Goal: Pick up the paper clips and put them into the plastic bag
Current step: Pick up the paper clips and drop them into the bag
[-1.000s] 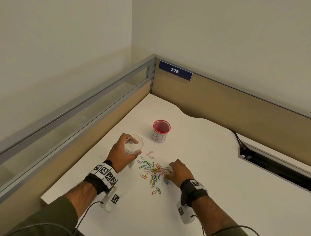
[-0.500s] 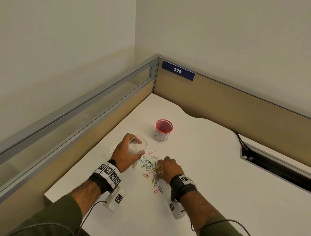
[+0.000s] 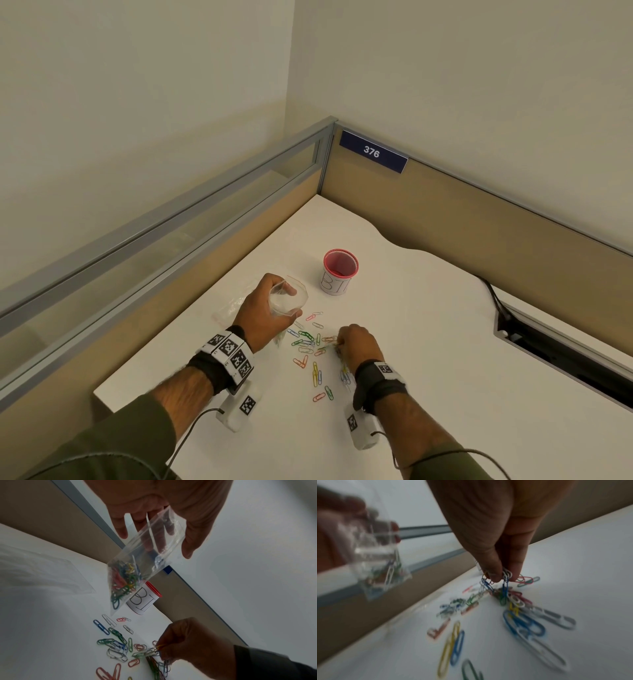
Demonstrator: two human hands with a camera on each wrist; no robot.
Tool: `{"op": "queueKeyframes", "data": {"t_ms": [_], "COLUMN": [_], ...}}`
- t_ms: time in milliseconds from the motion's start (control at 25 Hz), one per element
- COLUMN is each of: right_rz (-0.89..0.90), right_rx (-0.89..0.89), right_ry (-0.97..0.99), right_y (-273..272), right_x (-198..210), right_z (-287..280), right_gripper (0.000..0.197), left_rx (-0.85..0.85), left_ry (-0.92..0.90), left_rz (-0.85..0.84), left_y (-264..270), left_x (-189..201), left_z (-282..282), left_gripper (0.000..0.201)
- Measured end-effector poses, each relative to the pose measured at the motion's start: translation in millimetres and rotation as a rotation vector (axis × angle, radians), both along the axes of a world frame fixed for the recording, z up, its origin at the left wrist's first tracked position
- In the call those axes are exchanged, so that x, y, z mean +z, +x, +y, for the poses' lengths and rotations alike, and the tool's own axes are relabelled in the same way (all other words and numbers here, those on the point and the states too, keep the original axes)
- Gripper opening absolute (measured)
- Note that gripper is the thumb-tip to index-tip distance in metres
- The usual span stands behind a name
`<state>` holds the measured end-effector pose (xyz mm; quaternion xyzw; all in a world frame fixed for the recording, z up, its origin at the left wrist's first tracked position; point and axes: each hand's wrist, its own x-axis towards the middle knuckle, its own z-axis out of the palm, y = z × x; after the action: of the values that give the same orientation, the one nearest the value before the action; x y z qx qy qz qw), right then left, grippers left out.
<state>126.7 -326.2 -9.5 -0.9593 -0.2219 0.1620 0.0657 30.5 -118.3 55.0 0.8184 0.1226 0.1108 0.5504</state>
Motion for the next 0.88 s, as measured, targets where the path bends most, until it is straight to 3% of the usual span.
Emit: {"op": "queueKeyframes", "data": {"t_ms": [120, 280, 360, 520, 680, 880], "right_rz": [0.025, 0.057, 0.033, 0.024, -0.056, -0.041], "right_rx": [-0.157, -0.240, -0.287, -0.143, 0.005, 0.120], "right_ry": [0.158, 0.445, 0.576, 0.731, 0.720, 0.478], "right_y": [13, 16, 11, 4, -6, -12], "right_x": [14, 50, 80, 134, 167, 158], "right_z": [-8, -10, -21, -2, 27, 57], "right_gripper": [0.015, 0.006, 0.006, 0.007, 0.010, 0.010], "left_rx": [0.001, 0.020, -0.060, -0.057, -0.086, -0.081], "left_ry": [-0.006, -0.001, 0.002, 0.020, 0.023, 0.053], "left_rz": [0.012, 0.020, 0.039, 0.040, 0.045, 0.073], "left_y": [2, 4, 13, 17, 22, 29], "left_x": [1, 1, 5, 2, -1, 1], "left_z": [2, 2, -14, -18, -19, -29], "left_gripper": [0.043, 0.043, 0.043, 0.043, 0.044, 0.051]}}
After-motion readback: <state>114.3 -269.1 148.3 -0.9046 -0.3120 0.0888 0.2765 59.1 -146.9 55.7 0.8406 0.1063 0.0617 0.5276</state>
